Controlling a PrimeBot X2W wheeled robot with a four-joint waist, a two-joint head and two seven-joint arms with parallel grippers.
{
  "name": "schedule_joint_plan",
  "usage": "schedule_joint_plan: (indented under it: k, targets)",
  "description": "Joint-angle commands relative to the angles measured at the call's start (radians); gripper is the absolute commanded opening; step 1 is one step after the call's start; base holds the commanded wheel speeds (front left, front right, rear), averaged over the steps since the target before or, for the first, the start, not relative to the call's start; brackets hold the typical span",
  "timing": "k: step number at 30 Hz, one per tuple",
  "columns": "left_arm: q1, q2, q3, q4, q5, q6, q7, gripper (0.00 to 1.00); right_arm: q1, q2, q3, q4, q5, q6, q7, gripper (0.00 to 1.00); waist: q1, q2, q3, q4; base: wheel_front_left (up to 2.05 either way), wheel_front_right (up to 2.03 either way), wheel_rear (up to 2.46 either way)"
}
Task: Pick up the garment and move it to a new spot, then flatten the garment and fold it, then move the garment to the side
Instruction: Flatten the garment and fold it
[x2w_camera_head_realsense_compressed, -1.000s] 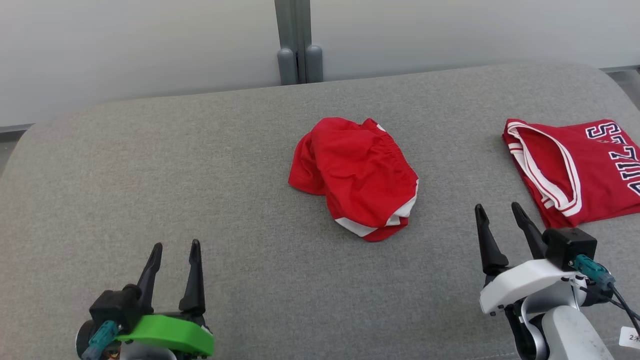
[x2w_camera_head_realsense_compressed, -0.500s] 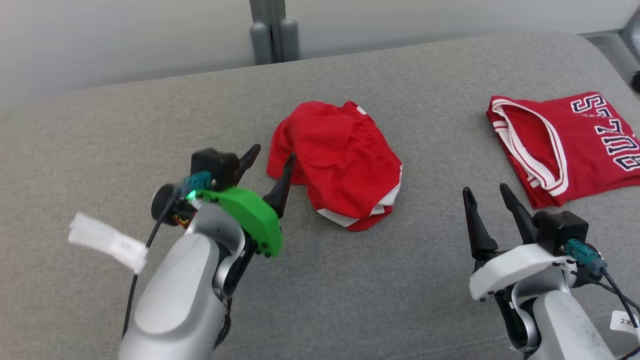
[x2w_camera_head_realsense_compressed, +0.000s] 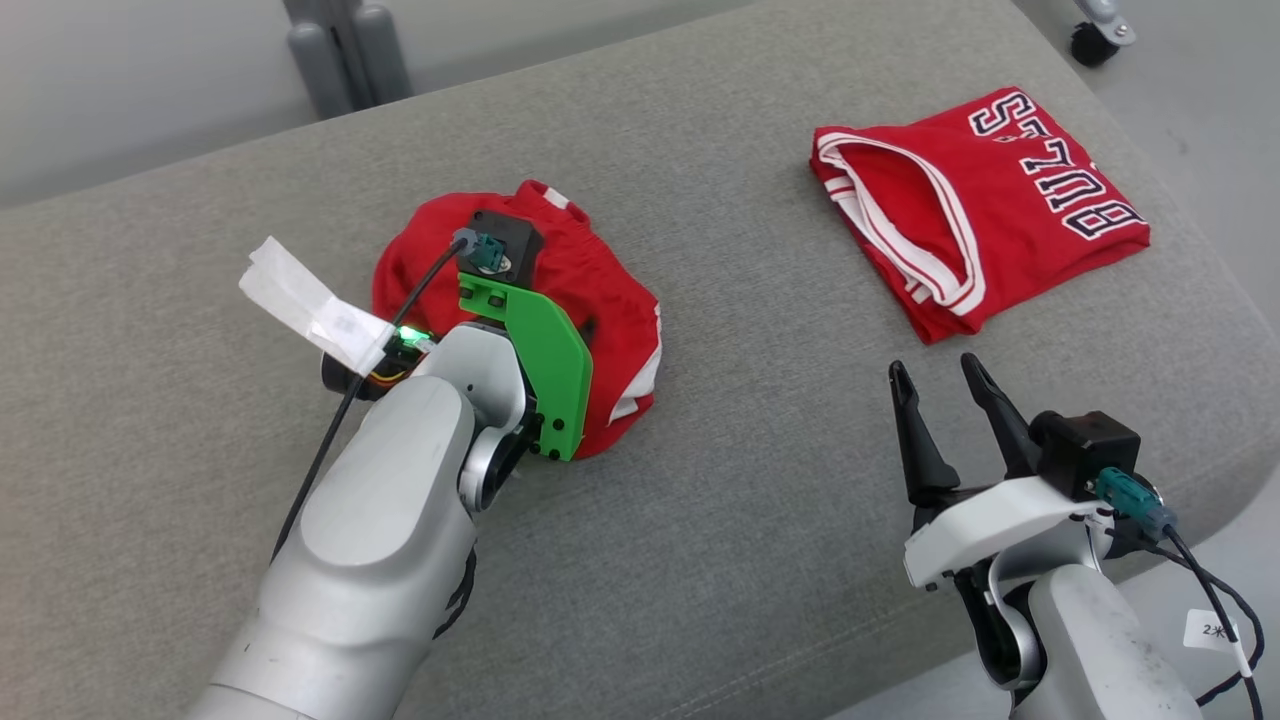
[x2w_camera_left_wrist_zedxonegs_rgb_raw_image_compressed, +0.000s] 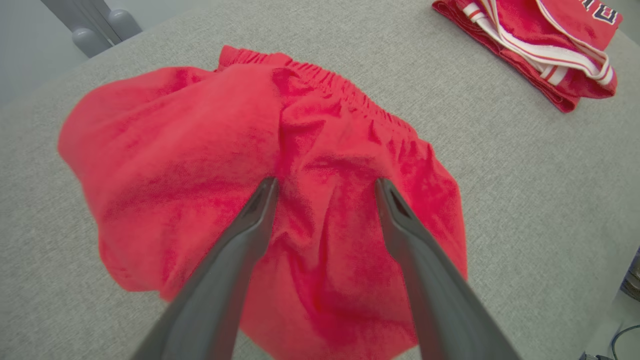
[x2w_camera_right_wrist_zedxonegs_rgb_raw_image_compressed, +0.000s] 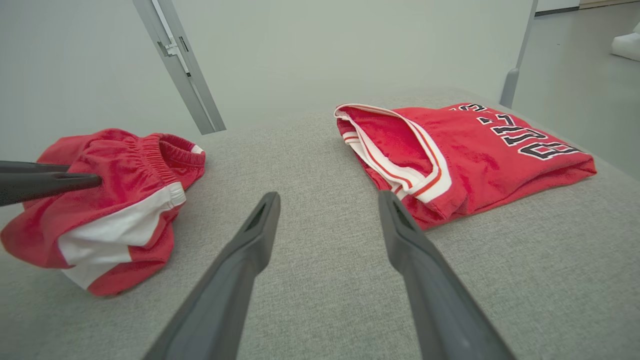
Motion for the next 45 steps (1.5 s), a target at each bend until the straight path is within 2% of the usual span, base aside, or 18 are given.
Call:
schedule_joint_plan:
  k: [1,4,5,6,8,13,16,18,21,25,30,34,38,39,45]
  targets:
    - [-0.02,0.013,-0.004,0.012,0.014,0.014,0.012,1.0,-0.008,0.003,0.002,0.006,0.004,-0.001,-0.008,1.0,0.0,-0.0001,0.031,-0.06,0.0,0.0,0.0]
    - [-0.017,0.023,-0.006,0.039,0.021,0.037,0.034,1.0,-0.013,0.005,0.006,0.017,0.011,-0.001,-0.016,1.0,0.0,-0.0001,0.029,-0.071,0.0,0.0,0.0]
    - [-0.015,0.026,-0.008,0.046,0.024,0.041,0.04,0.75,-0.013,0.005,0.007,0.02,0.011,-0.001,-0.019,1.0,0.0,-0.0001,0.027,-0.073,0.0,0.0,0.0]
    - [-0.015,0.028,-0.009,0.049,0.028,0.043,0.037,0.3,-0.013,0.006,0.007,0.023,0.01,-0.001,-0.021,1.0,0.0,-0.0001,0.025,-0.074,0.0,0.0,0.0]
    - [-0.013,0.027,-0.001,0.05,0.019,0.046,0.011,0.0,-0.013,0.007,0.006,0.027,0.008,-0.001,-0.025,1.0,0.0,-0.0001,0.019,-0.074,0.0,0.0,0.0]
    - [-0.036,0.012,0.03,0.022,-0.033,0.021,-0.133,0.0,-0.02,0.005,0.005,0.031,0.005,-0.001,-0.024,1.0,0.0,-0.0001,0.005,-0.065,0.0,0.0,0.0]
    - [-0.053,0.005,0.068,-0.019,-0.155,-0.025,-0.264,0.0,-0.022,0.002,0.008,0.029,0.0,-0.001,-0.02,1.0,0.0,-0.0001,-0.001,-0.056,0.0,0.0,0.0]
    - [-0.083,0.0,0.045,-0.076,-0.265,-0.047,-0.367,0.0,-0.025,0.003,0.01,0.026,-0.004,-0.001,-0.015,1.0,0.0,-0.0001,-0.006,-0.051,0.0,0.0,0.0]
    - [-0.109,0.004,0.003,-0.131,-0.435,-0.042,-0.519,0.0,-0.021,-0.001,0.01,0.022,-0.008,-0.001,-0.011,1.0,0.0,-0.0001,-0.014,-0.035,0.0,0.0,0.0]
    - [-0.114,0.005,-0.051,-0.132,-0.579,-0.02,-0.667,0.0,-0.011,-0.009,0.0,0.015,-0.005,-0.001,-0.006,1.0,0.0,-0.0001,-0.015,0.004,0.0,0.0,0.0]
    - [-0.031,0.005,-0.092,-0.011,-0.67,-0.003,-0.713,0.0,-0.005,-0.013,-0.009,0.004,-0.006,-0.001,-0.002,1.0,0.0,-0.0001,-0.008,0.065,0.0,0.0,0.0]
    - [0.035,0.006,-0.101,0.128,-0.662,0.005,-0.728,0.0,-0.012,-0.013,-0.008,-0.003,-0.007,-0.001,0.002,1.0,0.0,-0.0001,-0.001,0.109,0.0,0.0,0.0]
    - [0.077,0.005,-0.097,0.212,-0.653,-0.017,-0.736,0.0,-0.018,-0.015,-0.014,-0.008,-0.009,-0.001,0.006,1.0,0.0,-0.0001,0.001,0.15,0.0,0.0,0.0]
    - [0.085,0.006,-0.093,0.225,-0.648,-0.021,-0.739,0.98,-0.018,-0.015,-0.016,-0.01,-0.011,-0.001,0.008,1.0,0.0,-0.0001,0.001,0.16,0.0,0.0,0.0]
    - [0.098,0.041,-0.083,0.256,-0.6,-0.031,-0.743,1.0,-0.004,-0.014,-0.024,-0.021,-0.019,-0.001,0.017,1.0,0.0,-0.0001,-0.009,0.199,0.0,0.0,0.0]
